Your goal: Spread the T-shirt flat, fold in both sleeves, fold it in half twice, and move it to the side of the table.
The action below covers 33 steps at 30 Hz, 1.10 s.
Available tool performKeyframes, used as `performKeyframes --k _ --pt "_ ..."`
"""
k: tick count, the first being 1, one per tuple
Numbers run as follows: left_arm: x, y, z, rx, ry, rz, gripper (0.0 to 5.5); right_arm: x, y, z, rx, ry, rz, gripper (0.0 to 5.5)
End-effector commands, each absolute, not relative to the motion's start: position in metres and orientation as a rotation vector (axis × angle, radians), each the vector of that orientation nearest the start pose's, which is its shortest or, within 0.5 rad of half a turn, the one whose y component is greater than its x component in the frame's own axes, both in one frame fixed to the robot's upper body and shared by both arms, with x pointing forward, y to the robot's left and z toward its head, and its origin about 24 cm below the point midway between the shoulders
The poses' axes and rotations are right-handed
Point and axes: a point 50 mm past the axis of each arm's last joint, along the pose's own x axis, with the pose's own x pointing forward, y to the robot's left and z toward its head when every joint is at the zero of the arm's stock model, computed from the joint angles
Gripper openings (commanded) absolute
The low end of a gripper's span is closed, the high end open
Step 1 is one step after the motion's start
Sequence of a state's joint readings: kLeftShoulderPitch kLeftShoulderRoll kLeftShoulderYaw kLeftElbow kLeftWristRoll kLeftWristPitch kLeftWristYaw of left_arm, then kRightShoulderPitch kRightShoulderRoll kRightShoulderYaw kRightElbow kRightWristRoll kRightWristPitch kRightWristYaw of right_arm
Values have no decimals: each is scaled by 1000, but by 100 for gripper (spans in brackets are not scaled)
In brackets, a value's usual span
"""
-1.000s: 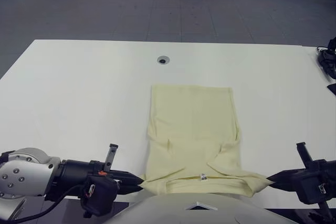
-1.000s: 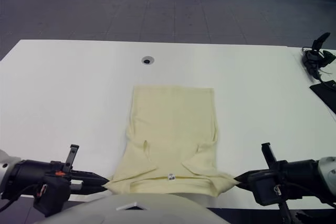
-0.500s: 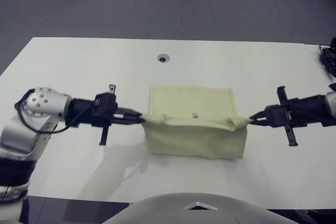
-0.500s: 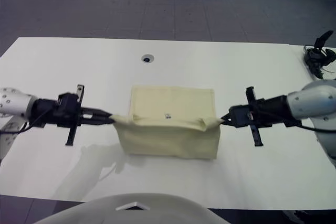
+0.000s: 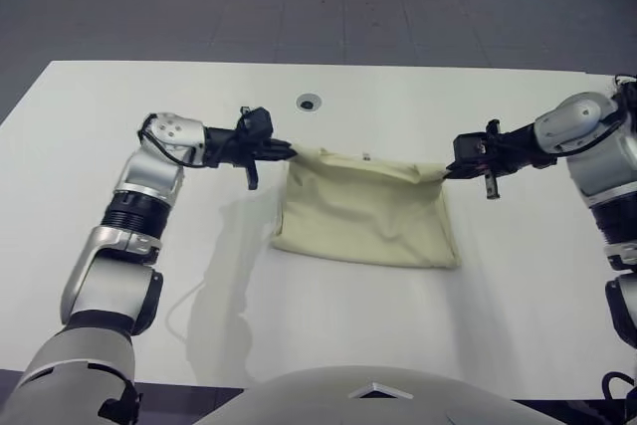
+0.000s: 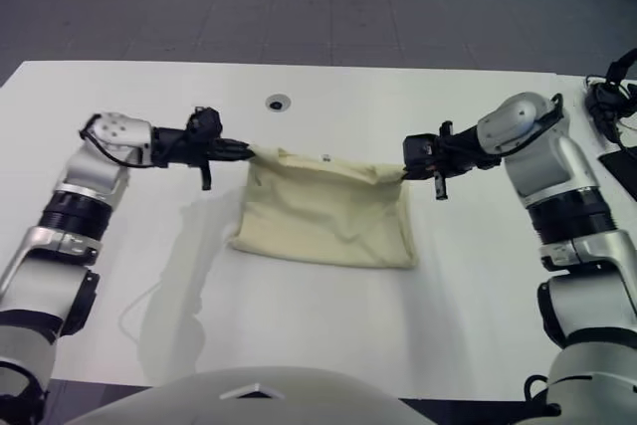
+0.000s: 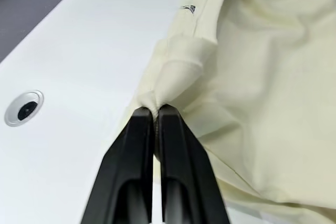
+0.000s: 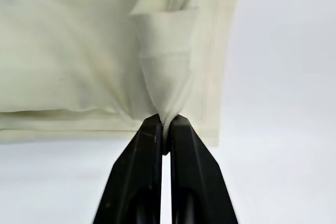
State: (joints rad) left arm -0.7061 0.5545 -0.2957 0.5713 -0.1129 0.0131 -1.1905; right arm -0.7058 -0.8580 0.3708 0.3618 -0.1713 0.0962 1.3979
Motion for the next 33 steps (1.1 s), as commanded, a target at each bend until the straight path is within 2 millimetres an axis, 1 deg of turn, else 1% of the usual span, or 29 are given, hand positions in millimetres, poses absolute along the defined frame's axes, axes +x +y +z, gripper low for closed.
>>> performKeyframes --k 1,3,4,5,6,7,11,13,16,19,22,25,28,29,31,33 --pt "338 173 102 594 318 -1238 0 325 -227 143 -1030 653 1207 0" --pt "339 174 97 609 336 -1224 0 326 -228 140 -1011 649 1189 0" --pt "340 174 95 613 339 -1211 0 328 -229 138 -1007 644 1167 37" --pt "342 174 93 617 340 -1184 0 331 -229 136 -989 639 1136 50" --pt "345 174 92 618 333 -1142 33 334 -229 134 -967 630 1106 62" --pt "349 173 92 615 317 -1092 40 336 -229 133 -945 618 1078 77" --pt "362 170 99 535 200 -905 101 346 -230 129 -839 555 942 134" --pt "366 168 103 491 137 -834 136 349 -233 131 -862 523 868 167" --pt "371 164 111 405 67 -748 198 354 -232 141 -858 432 788 226" --pt "372 162 114 339 36 -699 244 358 -227 151 -855 336 713 270" --pt "370 162 109 329 39 -665 294 356 -220 157 -845 252 694 318" --pt "369 167 104 328 46 -607 346 348 -207 155 -836 177 730 367" --pt "362 175 99 319 45 -565 397 339 -196 134 -856 158 761 415" --pt "356 175 96 324 45 -575 409 334 -193 123 -870 176 779 427" --pt "341 173 90 348 58 -638 448 324 -192 98 -936 218 819 464" --pt "321 168 81 401 89 -744 468 314 -196 78 -1004 263 839 483"
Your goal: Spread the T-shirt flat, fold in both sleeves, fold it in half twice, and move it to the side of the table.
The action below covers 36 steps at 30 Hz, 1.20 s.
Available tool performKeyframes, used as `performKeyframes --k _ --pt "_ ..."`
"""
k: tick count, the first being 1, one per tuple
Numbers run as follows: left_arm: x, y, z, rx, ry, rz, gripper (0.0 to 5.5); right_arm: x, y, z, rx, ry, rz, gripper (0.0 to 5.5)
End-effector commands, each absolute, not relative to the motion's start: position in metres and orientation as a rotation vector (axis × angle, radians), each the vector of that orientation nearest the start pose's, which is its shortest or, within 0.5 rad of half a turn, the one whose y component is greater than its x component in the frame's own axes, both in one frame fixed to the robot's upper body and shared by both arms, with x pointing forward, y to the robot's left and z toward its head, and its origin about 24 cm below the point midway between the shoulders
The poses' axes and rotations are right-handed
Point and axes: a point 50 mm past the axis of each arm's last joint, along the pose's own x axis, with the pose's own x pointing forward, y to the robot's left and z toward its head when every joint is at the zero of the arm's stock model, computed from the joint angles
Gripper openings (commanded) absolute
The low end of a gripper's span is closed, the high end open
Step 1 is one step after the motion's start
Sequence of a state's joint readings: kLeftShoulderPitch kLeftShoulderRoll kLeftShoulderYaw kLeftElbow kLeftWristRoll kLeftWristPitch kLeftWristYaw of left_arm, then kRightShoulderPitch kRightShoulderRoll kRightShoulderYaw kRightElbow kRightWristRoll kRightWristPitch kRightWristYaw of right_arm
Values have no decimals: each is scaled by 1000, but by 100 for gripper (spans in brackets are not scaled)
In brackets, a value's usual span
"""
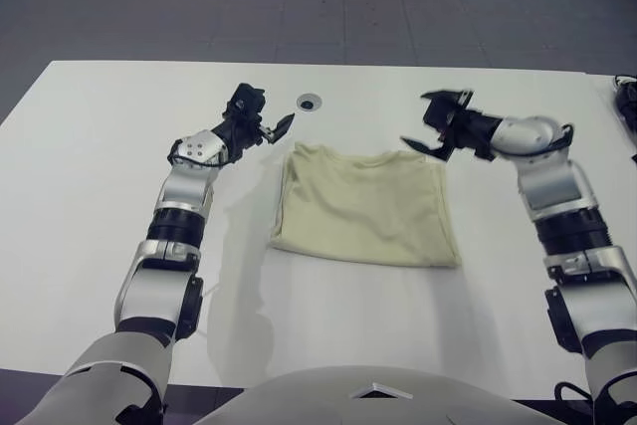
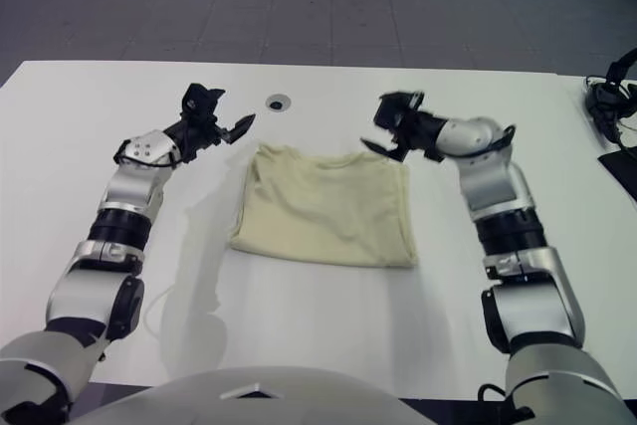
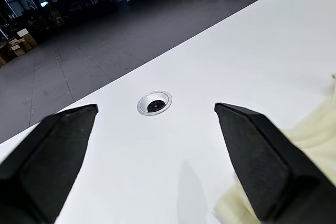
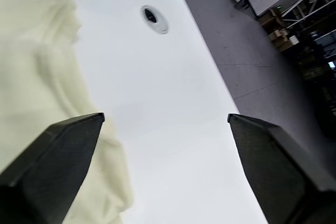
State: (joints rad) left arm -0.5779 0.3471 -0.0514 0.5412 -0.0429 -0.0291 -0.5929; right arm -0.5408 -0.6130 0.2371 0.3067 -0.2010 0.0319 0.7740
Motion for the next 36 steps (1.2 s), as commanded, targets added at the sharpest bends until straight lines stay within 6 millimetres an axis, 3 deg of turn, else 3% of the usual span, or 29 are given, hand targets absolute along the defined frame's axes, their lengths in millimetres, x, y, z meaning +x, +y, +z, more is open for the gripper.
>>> performKeyframes --k 1,4,7,12,20,30,36 --pt "312 166 77 417 105 -797 489 310 -200 71 -1037 283 840 503" --pt "279 160 71 452 148 -971 534 304 -213 58 -1135 323 821 539" --pt "246 154 63 480 203 -1118 538 299 -222 45 -1192 355 818 540" --pt "221 146 42 563 307 -1232 538 290 -223 36 -1153 373 832 540" --pt "226 165 14 779 438 -1164 538 276 -230 42 -1142 409 864 540" --pt "241 189 21 933 473 -1143 538 233 -256 44 -1193 571 985 540" --pt "260 184 29 965 416 -1087 538 209 -232 50 -1161 559 1100 540"
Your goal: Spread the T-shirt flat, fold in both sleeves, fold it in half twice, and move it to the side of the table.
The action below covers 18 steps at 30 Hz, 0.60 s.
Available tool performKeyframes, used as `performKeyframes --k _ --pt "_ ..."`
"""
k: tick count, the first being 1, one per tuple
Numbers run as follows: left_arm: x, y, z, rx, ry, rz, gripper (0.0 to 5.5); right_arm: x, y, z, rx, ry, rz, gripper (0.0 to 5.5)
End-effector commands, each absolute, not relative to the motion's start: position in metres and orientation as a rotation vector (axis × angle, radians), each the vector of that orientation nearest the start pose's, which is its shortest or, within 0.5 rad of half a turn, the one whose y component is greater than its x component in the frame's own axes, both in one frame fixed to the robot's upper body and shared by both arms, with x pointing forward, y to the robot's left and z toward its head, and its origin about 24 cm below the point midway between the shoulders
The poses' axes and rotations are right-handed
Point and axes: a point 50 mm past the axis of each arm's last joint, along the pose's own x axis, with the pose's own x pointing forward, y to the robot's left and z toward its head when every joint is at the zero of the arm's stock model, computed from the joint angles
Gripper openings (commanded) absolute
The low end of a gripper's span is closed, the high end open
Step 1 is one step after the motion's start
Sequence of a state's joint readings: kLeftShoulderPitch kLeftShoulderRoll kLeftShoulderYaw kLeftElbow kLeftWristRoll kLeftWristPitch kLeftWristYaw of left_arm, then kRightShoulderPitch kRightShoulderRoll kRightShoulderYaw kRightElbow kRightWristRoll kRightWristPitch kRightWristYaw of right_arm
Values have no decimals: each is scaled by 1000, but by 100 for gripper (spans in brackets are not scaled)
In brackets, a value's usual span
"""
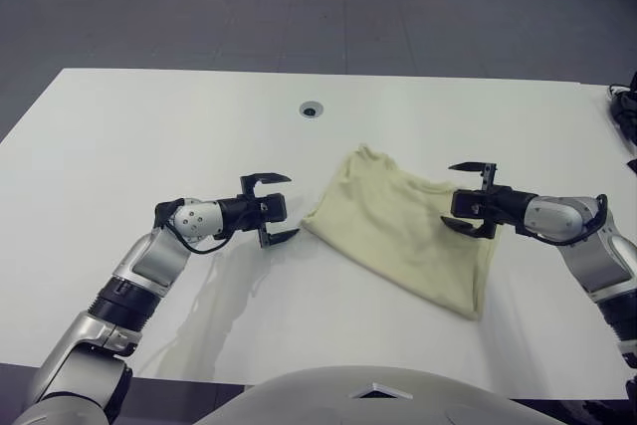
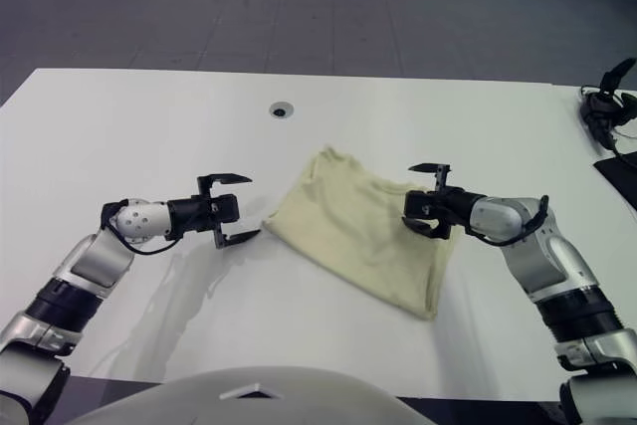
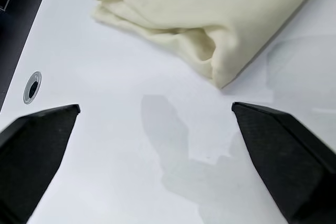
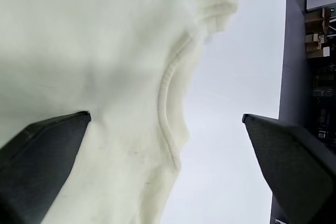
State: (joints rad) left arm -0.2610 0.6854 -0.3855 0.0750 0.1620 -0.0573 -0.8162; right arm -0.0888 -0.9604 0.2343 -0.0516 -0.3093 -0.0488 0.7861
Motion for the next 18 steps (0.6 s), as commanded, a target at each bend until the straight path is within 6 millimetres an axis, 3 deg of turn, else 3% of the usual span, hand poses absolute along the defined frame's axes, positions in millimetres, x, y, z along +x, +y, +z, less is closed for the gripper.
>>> performKeyframes --k 1,5,11,18 --pt "262 182 29 966 409 -1081 538 207 -229 51 -1166 552 1108 540" --pt "270 183 34 964 365 -1019 538 204 -215 61 -1231 500 1113 540" --pt "296 191 86 825 173 -775 538 195 -203 94 -1226 419 1064 540" --pt "297 189 109 727 44 -675 538 169 -184 114 -1161 372 1223 540"
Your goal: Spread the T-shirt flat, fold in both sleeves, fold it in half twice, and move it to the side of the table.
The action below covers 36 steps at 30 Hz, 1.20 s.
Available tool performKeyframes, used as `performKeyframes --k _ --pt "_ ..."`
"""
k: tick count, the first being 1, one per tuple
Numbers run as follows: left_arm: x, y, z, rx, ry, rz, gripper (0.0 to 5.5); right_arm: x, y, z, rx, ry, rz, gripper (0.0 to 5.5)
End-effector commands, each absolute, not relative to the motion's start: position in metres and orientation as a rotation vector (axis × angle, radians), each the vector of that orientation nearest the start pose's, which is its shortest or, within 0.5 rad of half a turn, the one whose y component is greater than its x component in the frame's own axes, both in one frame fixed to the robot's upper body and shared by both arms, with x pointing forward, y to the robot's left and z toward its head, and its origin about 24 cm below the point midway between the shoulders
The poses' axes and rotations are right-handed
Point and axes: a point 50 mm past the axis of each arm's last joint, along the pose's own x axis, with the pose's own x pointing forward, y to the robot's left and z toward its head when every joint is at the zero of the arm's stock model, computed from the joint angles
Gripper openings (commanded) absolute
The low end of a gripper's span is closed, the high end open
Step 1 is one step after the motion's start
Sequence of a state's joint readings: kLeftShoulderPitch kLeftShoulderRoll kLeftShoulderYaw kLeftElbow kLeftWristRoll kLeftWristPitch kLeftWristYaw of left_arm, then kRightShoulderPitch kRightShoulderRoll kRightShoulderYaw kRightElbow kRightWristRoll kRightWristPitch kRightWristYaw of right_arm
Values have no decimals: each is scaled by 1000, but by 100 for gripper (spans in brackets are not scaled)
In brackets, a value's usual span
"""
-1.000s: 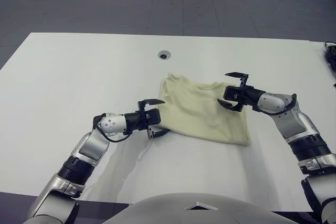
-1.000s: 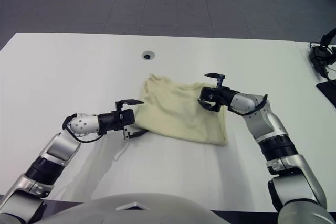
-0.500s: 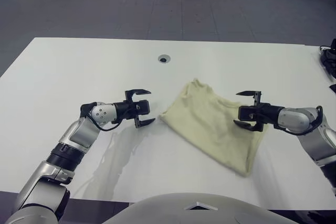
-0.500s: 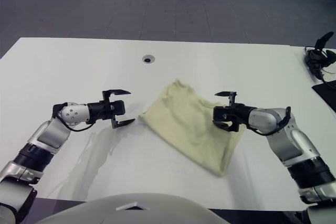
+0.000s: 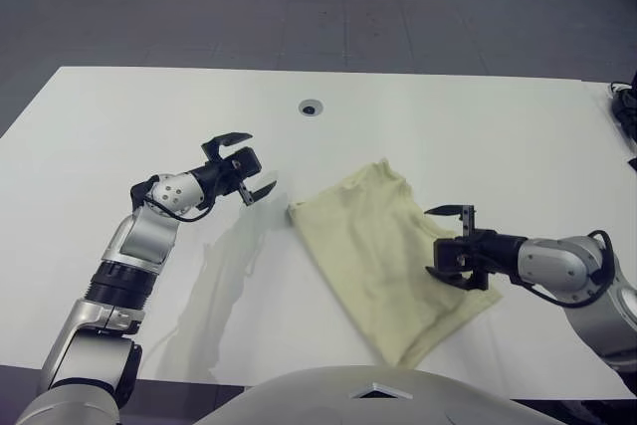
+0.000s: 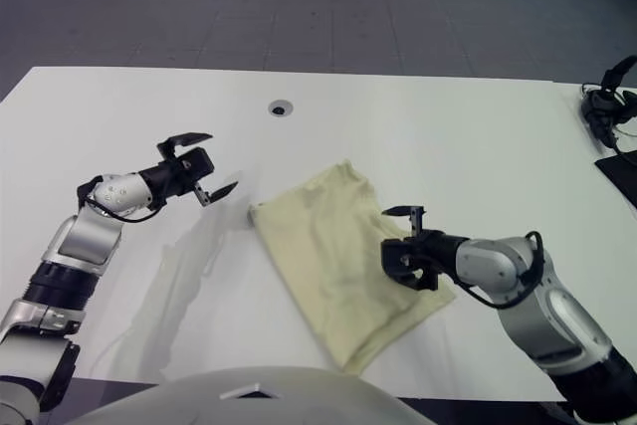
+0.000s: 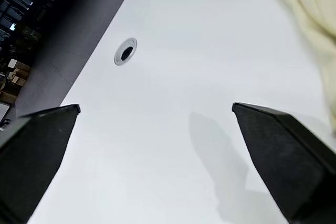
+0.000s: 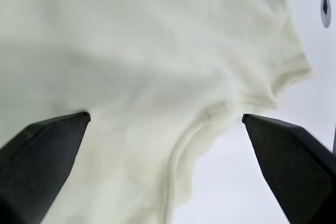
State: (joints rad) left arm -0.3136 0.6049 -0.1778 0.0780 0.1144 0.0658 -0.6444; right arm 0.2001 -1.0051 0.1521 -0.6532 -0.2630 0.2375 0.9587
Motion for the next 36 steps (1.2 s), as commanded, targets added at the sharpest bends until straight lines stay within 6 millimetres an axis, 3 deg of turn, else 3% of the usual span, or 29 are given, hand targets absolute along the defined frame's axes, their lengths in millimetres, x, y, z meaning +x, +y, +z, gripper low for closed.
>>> performKeyframes --k 1,4,7,14,19,26,36 --pt "296 187 112 706 21 -676 538 168 -181 116 -1145 358 1239 540" --pt "282 175 113 649 -10 -785 538 169 -171 125 -1094 300 1246 540" --pt "264 160 99 660 37 -953 538 170 -168 137 -1045 250 1221 540" --pt "246 141 62 680 174 -1053 538 188 -192 149 -1104 265 1098 540" --pt "255 140 34 792 272 -1031 538 183 -216 125 -1179 418 1107 540" --pt "260 145 25 841 294 -1033 538 163 -239 93 -1245 613 1194 540" --pt "278 145 17 906 265 -1026 538 141 -208 85 -1245 543 1356 540"
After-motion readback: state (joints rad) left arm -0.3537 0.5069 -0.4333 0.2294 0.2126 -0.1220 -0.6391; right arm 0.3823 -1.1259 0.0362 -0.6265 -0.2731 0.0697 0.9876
